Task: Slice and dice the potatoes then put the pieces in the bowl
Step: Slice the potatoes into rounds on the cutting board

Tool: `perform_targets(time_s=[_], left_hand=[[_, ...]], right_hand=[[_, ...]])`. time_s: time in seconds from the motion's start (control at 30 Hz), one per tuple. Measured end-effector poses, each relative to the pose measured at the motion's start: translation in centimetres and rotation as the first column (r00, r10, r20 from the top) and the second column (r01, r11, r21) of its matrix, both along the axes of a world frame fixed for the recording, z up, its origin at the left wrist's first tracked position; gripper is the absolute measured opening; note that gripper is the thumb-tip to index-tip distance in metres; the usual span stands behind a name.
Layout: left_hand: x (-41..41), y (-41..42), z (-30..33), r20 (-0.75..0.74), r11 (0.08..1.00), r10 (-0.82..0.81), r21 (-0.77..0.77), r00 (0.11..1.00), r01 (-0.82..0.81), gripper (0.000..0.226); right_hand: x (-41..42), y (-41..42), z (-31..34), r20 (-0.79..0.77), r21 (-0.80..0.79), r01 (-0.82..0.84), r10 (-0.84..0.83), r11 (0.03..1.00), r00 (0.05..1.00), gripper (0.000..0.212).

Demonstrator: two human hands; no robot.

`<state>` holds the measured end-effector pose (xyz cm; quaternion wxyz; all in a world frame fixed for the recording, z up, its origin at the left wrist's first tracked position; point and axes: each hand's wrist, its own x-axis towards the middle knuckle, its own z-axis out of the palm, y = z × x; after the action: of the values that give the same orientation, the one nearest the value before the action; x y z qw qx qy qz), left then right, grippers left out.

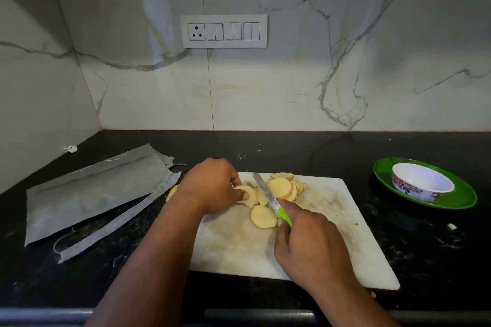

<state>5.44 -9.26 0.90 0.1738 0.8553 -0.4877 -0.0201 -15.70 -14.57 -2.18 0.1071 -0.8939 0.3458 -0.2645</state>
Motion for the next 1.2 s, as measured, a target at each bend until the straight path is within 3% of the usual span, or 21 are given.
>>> perform_targets(time_s=[0.1,0.27,0.43,0.67,0.73,0.8,0.9,1.03,1.2], left_hand=[[0.2,0.1,0.2,0.022,0.999,0.032,-0.045,0.999,-0.031,0.015],[0.1,0.3,0.2,0.081,0.996,0.068,-0.056,0.994,-0.063,0.02],[0.2,0.2,0.1,0.022,0.999,0.031,-0.014,0.999,-0.031,0.017],[0.0,0.3,0.0,-0.042,0.999,-0.017,0.047,0.999,0.019,0.038],[0.0,0.4,-0.1,-0.018,1.0,0.016,-0.015,1.0,-0.016,0.029],[0.2,0.6,0.1,0.007,0.966,0.146,-0.215,0.989,-0.141,0.017],[1.0,1.2,0.3,-0.09,0.81,0.321,-0.489,0.943,-0.323,0.015],[0.9,0.8,-0.3,-0.149,0.83,0.304,-0.444,0.941,-0.338,0.01],[0.5,0.5,-0.6,-0.098,0.854,0.246,-0.448,0.964,-0.263,0.008]], right_hand=[[0.1,0.0,-0.1,-0.021,-0.029,0.003,-0.004,1.0,1.0,0.049],[0.1,0.1,-0.2,-0.028,-0.029,0.001,-0.001,1.0,1.0,0.049],[0.1,0.1,-0.1,-0.041,-0.023,0.009,-0.01,1.0,0.999,0.05],[-0.1,0.3,0.1,-0.013,0.018,-0.001,0.002,1.0,1.0,0.051],[-0.4,0.6,0.4,-0.012,0.011,-0.008,0.008,1.0,1.0,0.052],[-0.9,1.5,0.9,-0.025,-0.003,-0.051,0.051,0.999,0.998,0.056],[-1.1,3.8,1.5,-0.095,0.026,-0.14,0.142,0.99,0.985,0.06],[1.4,5.7,1.9,-0.206,0.063,-0.156,0.166,0.986,0.964,0.059],[2.8,5.8,2.2,-0.246,0.111,-0.059,0.084,0.992,0.966,0.044]])
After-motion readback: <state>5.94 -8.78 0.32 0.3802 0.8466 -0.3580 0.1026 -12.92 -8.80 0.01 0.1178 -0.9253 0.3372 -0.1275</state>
